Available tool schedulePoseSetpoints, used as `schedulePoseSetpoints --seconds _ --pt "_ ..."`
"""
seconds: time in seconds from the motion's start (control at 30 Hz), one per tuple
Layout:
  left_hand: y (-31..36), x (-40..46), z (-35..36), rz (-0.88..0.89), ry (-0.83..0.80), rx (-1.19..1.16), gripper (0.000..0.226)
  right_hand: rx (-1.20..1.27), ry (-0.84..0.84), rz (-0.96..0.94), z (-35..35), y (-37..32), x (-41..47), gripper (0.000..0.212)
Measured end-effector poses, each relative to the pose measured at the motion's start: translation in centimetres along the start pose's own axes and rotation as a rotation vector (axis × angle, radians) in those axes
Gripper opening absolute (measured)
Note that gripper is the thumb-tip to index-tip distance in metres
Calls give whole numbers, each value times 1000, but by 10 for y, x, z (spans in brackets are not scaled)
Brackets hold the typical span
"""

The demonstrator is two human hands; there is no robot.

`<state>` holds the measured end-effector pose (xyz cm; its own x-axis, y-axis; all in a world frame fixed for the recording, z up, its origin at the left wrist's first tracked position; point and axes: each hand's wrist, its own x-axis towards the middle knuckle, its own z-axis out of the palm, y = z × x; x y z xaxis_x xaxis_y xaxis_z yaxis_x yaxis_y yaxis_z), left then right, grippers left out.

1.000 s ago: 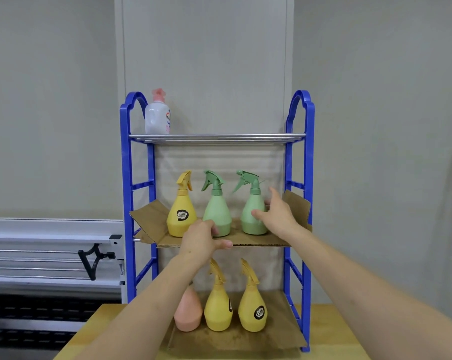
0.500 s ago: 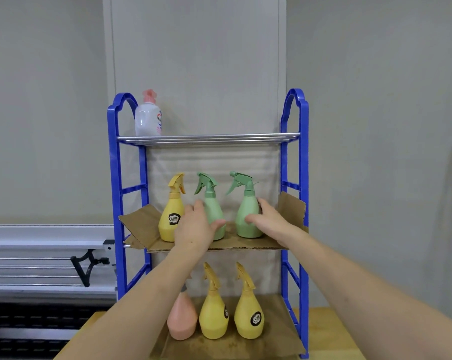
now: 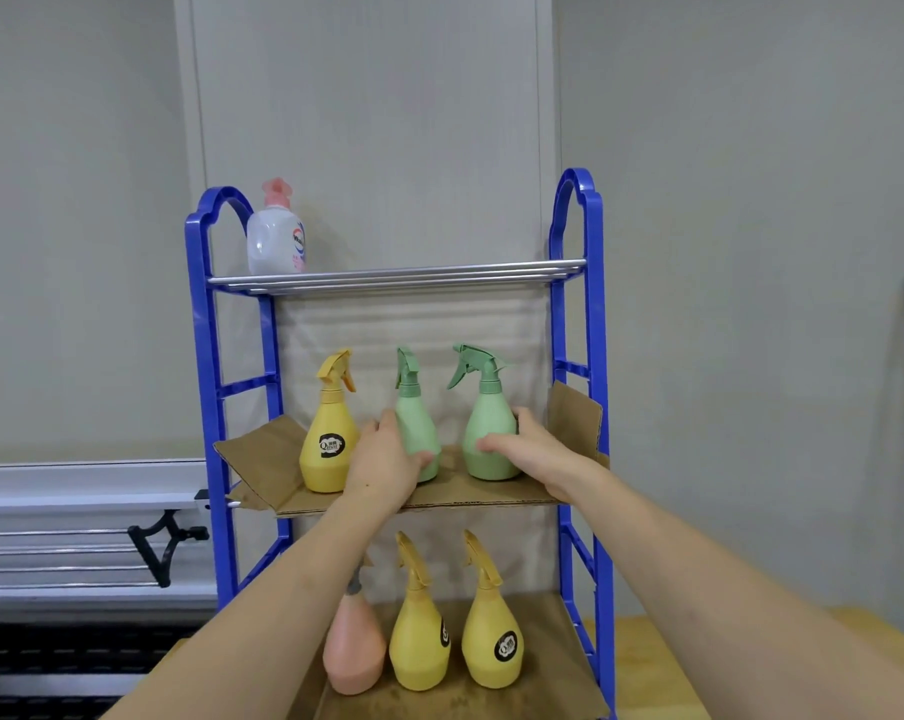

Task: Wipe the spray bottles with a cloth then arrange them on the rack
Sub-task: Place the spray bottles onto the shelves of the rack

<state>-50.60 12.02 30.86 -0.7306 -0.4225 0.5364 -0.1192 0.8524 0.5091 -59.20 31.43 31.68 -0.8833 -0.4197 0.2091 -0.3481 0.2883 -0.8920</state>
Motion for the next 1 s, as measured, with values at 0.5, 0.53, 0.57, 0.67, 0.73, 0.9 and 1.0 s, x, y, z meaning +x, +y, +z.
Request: schedulePoseSetpoints --seconds 0.5,0.53,0.57,0.67,0.73,0.9,1.0 --pt "-5 6 10 38 -36 -102 70 25 78 -24 0 8 6 82" --pt "-7 6 11 45 -40 -112 70 39 65 -12 0 6 5 77" --pt "-9 6 11 56 -42 -117 71 47 59 -2 0 4 5 71" --pt "-11 6 13 75 -45 -112 72 47 76 -14 1 3 6 64" --pt "-11 7 14 91 -61 -128 73 49 99 -36 2 5 6 68" --pt "-10 7 16 121 -84 -128 76 36 133 -55 2 7 5 79" --pt "-12 7 19 125 -83 -125 76 17 170 -71 3 6 3 79"
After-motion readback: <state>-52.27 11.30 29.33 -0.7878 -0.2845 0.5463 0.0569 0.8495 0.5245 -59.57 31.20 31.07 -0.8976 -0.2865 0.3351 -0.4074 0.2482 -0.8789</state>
